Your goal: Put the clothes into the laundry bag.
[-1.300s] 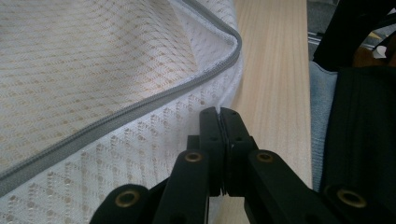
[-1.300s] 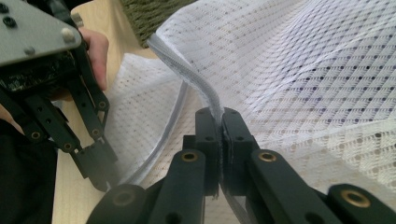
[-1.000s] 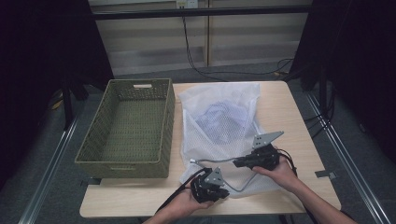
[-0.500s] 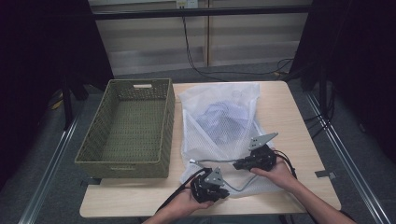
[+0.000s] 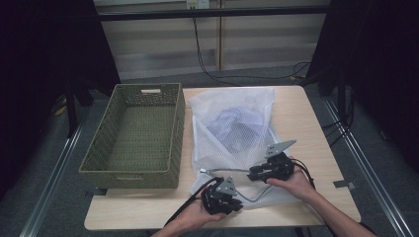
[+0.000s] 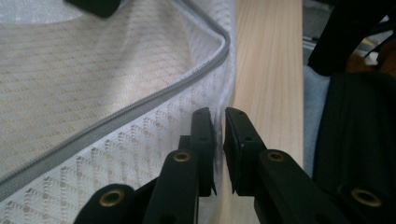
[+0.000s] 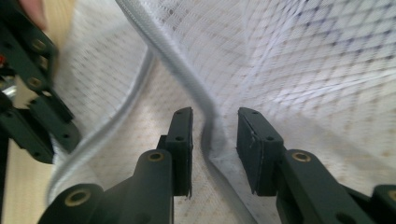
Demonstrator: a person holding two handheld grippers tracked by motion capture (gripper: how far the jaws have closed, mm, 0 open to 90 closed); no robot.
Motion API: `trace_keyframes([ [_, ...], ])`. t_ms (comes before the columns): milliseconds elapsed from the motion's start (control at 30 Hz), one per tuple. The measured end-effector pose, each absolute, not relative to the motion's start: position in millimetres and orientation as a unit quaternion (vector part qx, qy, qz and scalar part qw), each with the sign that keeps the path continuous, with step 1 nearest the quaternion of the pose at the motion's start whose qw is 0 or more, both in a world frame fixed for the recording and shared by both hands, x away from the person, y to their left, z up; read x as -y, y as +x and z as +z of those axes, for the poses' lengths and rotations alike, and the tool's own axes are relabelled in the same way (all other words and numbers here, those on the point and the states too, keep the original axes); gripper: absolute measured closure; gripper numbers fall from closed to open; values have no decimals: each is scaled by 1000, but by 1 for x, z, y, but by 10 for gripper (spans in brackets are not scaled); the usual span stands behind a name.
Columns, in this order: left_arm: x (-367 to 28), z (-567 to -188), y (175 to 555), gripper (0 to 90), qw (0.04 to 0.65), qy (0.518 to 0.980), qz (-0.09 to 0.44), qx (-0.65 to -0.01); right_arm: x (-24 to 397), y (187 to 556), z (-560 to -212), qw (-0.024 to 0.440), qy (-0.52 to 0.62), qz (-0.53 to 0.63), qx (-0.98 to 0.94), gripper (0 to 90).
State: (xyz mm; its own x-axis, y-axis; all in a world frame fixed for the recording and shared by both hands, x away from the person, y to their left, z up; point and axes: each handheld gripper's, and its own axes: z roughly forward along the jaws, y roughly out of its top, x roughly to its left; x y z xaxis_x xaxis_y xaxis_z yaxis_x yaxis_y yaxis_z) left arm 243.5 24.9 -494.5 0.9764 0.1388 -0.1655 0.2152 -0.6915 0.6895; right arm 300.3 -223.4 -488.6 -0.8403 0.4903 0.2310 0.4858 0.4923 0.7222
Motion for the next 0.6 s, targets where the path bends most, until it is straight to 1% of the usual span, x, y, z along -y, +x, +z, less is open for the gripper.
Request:
trace_keyframes([
  [33, -26, -493, 244, 822, 385, 916, -55, -95, 223, 300, -489, 3, 283, 417, -864, 650],
  [67, -27, -490, 244, 808, 387, 915, -50, -100, 231, 297, -481, 8, 288, 436, -853, 647],
  [133, -32, -482, 245, 805, 393, 914, -42, -94, 234, 296, -478, 12, 290, 442, -849, 649],
  [167, -38, -477, 245, 799, 411, 904, -41, -106, 244, 291, -470, 22, 298, 459, -837, 669],
  [233, -43, -473, 245, 799, 413, 903, -36, -113, 248, 289, -468, 24, 300, 465, -832, 683],
  [300, -53, -468, 245, 802, 421, 899, -28, -122, 259, 282, -463, 32, 304, 474, -826, 791],
  [333, -57, -467, 244, 848, 425, 895, -26, -129, 270, 275, -462, 38, 310, 475, -823, 862],
  [367, -63, -465, 245, 848, 417, 899, -20, -133, 270, 275, -462, 38, 310, 475, -823, 862],
  [400, -67, -465, 245, 865, 420, 896, -17, -144, 275, 272, -462, 40, 316, 471, -823, 878],
  [467, -78, -466, 246, 887, 407, 900, -10, -157, 291, 266, -467, 44, 336, 457, -823, 900],
  [533, -91, -469, 247, 887, 394, 904, 1, -169, 296, 265, -469, 47, 342, 453, -822, 900],
  [600, -101, -471, 248, 887, 395, 900, 7, -185, 303, 264, -473, 49, 351, 445, -822, 900],
])
